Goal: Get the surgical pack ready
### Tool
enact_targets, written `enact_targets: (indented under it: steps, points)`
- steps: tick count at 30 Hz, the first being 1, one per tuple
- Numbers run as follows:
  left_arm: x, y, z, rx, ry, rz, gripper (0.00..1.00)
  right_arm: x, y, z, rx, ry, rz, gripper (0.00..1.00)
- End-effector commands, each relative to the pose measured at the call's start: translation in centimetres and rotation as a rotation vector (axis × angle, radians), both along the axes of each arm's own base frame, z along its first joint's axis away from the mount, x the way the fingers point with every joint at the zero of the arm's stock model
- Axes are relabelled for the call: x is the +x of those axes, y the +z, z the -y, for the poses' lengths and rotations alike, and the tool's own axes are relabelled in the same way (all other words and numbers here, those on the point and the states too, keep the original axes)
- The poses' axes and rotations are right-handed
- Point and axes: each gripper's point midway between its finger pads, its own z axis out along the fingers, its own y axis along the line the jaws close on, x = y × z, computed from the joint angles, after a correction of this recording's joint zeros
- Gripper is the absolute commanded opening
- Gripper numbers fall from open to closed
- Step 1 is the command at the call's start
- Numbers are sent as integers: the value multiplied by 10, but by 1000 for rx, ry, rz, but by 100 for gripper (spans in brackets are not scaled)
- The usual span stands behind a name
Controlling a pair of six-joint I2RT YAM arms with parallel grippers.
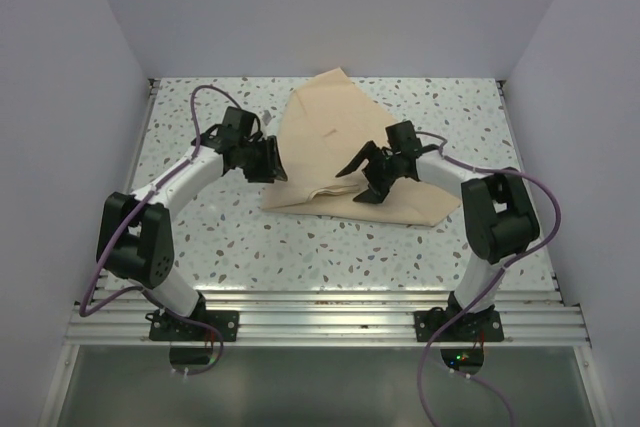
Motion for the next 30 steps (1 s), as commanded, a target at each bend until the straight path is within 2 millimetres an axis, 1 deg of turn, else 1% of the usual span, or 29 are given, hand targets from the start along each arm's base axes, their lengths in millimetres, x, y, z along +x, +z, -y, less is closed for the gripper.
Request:
enact_targets:
  steps: [1, 3, 7, 12, 16, 19, 20, 21, 22, 23, 26, 27, 29, 30]
  points:
    - [6, 15, 8, -36, -46, 59, 45, 3, 11, -3, 6, -34, 31, 82]
    - [7, 13, 9, -34, -51, 53, 45, 6, 8, -6, 7, -33, 32, 82]
    - [7, 11, 9, -33, -59, 48, 44, 18, 9, -13, 7, -30, 48, 81]
    - [7, 10, 15, -58, -78, 43, 43, 26, 4, -15, 0, -44, 49, 79]
    - [6, 6, 20, -80, -96, 25, 43, 32, -2, -15, -24, -30, 54, 73]
    - [5, 3, 22, -93, -107, 16, 43, 41, 2, -15, -32, -21, 82, 63]
    - [5, 1, 23, -98, -109, 10, 42, 44, 1, -15, -35, -16, 86, 54]
    - [4, 0, 24, -99, -111, 7, 43, 50, 7, -15, -39, -5, 114, 50]
    - [4, -2, 24, -102, -115, 1, 42, 53, 7, -16, -43, 5, 123, 39]
    - [4, -2, 25, -103, -116, -1, 42, 62, 16, -19, -37, 19, 158, 34]
    - [3, -4, 26, -111, -121, -7, 42, 67, 22, -21, -60, 86, 203, 11]
    - [3, -5, 27, -114, -124, -9, 42, 69, 30, -21, -70, 110, 232, 8]
    - [1, -7, 30, -129, -137, -18, 42, 72, 35, -17, -102, 118, 262, 8]
    - [2, -7, 30, -132, -139, -17, 42, 69, 37, -14, -118, 137, 277, 8]
